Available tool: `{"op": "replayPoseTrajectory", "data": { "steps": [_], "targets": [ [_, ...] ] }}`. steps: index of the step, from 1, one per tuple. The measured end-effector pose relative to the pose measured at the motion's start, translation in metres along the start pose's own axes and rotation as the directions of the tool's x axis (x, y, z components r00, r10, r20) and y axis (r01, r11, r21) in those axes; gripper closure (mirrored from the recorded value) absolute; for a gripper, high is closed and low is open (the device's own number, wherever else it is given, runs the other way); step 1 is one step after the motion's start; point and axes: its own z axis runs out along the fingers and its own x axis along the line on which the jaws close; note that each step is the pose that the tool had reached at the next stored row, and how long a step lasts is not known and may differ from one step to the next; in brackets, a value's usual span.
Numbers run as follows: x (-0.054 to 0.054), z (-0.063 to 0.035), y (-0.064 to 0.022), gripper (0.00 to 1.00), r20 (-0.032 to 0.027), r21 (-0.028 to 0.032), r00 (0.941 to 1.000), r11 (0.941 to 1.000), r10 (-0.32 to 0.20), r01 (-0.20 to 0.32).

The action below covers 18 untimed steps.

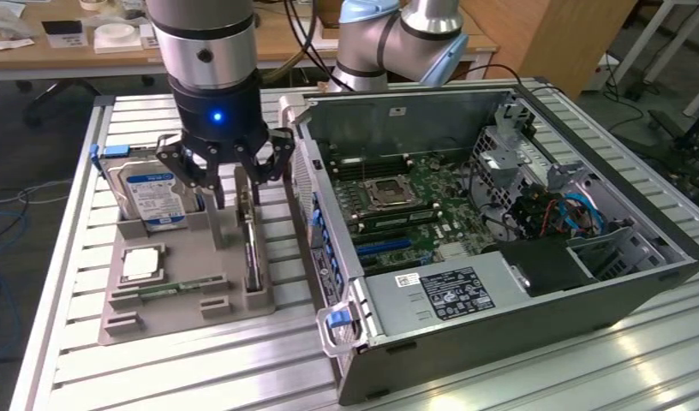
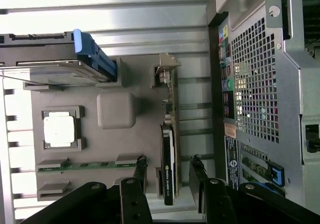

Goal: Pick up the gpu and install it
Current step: 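Pick up the gpu and move the gpu toward the slot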

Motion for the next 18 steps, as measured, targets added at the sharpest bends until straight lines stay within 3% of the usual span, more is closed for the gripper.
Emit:
{"op": "replayPoseTrajectory", "data": {
  "steps": [9, 18],
  "targets": [
    [-0.002, 0.0066, -0.0002, 0.53, -0.0001, 0.0, 1.0, 1.0, -0.001, 0.001],
    [-0.003, 0.0192, -0.0008, 0.53, -0.002, 0.0001, 1.0, 1.0, -0.002, 0.002]
  ]
}}
